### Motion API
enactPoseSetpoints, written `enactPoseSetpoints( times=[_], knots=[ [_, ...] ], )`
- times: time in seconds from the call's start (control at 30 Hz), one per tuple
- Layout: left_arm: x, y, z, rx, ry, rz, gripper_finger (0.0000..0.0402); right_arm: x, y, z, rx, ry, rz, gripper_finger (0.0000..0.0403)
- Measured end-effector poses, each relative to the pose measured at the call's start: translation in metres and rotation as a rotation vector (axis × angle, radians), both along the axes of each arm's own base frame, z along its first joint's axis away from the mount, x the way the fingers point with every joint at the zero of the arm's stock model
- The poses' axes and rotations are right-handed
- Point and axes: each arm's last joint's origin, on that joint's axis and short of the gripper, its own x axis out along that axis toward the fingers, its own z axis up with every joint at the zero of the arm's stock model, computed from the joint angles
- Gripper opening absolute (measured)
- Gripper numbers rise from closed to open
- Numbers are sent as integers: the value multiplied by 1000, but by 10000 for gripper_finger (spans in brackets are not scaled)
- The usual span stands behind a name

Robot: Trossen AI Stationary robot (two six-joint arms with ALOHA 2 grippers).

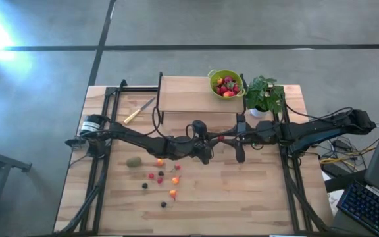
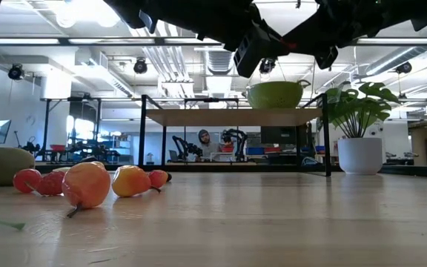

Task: Build produce basket
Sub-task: Put the raspberry into the green basket

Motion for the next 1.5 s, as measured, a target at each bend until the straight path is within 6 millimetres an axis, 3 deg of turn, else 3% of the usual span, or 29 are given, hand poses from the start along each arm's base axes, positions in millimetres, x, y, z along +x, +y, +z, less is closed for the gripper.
enactPoseSetpoints(
  times=[0.27,0.5,0.67,0.83,1.17,1.33,1.5],
  knots=[
    [1,0,1,-31,-15,0,112,0,0,0,-3,0,1,100],
    [0,-1,2,-63,-33,4,216,0,0,0,-8,7,5,102],
    [-5,-1,4,-7,-12,223,274,-3,-1,3,-13,65,-5,99],
    [-11,-3,7,-28,-27,363,283,-6,-6,27,-57,163,-62,93],
    [-11,-7,-12,-253,50,204,282,-11,-47,94,-164,278,-290,97],
    [-11,-8,-12,-299,38,172,282,-11,-78,114,-189,377,-397,94],
    [-10,-8,-10,-313,7,165,282,-3,-113,119,-166,498,-458,100]
  ],
)
